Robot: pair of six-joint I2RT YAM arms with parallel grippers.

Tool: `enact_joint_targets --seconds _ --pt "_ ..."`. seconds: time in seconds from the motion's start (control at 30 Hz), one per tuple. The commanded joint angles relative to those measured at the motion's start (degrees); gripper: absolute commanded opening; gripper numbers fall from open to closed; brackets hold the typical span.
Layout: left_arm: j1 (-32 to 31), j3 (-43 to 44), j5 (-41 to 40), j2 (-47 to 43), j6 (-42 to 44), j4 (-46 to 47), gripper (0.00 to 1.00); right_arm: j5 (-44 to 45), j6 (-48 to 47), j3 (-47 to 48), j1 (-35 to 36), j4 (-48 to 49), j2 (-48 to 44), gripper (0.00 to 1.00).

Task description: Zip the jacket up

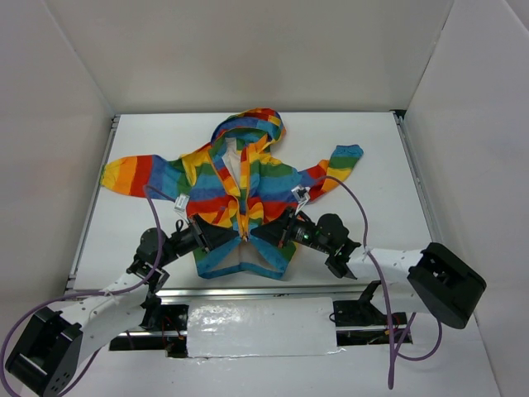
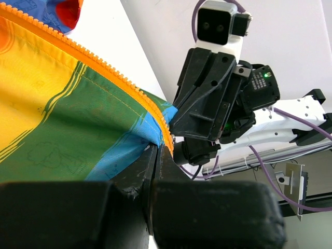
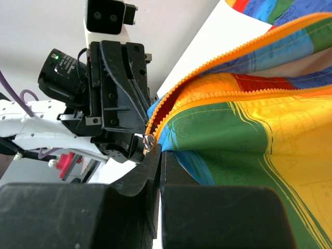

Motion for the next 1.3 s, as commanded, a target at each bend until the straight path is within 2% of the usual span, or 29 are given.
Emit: enact_joint_targets --seconds 0.0,0.5,0.93,1.27 --pt "-0.3 0.3 0.4 -0.4 -0.7 5.3 0.0 -1.5 0.4 2.3 -0.3 5.7 1.0 0.0" --pt "-0.4 1.8 -4.0 -4.1 2.2 -2.0 0.0 0.5 0.8 0.6 -0.2 4.0 -0.7 0.0" --pt "-0.4 2.4 -3.0 -2.2 2.0 -0.1 0.0 -0.1 0.5 1.9 0.0 3.4 0.7 0.0" --pt "-0.4 2.9 -4.0 -3.8 2.6 -1.9 0.0 3.1 -0.9 2.1 0.7 -1.5 -0.1 0.0"
